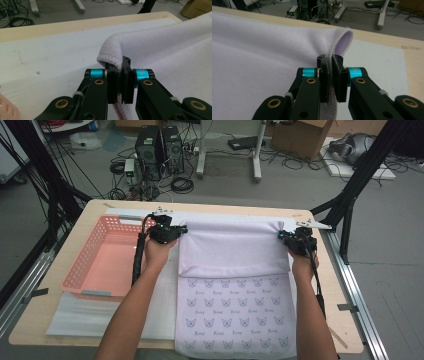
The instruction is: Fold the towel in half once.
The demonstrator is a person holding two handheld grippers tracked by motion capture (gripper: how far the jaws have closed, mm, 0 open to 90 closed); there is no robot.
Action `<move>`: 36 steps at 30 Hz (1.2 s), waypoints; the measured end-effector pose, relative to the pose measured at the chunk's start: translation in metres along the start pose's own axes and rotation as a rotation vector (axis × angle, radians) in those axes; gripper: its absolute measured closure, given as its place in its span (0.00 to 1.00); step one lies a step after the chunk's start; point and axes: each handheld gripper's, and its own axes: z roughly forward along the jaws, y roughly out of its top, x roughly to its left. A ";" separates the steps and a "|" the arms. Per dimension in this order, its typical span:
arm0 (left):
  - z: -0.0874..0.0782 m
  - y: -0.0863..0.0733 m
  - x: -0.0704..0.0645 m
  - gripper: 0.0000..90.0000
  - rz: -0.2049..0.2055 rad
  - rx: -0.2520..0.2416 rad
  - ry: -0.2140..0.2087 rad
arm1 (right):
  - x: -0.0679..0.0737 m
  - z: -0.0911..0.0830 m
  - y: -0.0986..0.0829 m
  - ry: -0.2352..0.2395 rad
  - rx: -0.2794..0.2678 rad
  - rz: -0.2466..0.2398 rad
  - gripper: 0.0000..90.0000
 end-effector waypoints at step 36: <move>-0.021 -0.098 -0.047 0.75 0.083 0.213 -0.185 | 0.002 -0.028 -0.062 0.177 0.246 0.009 0.61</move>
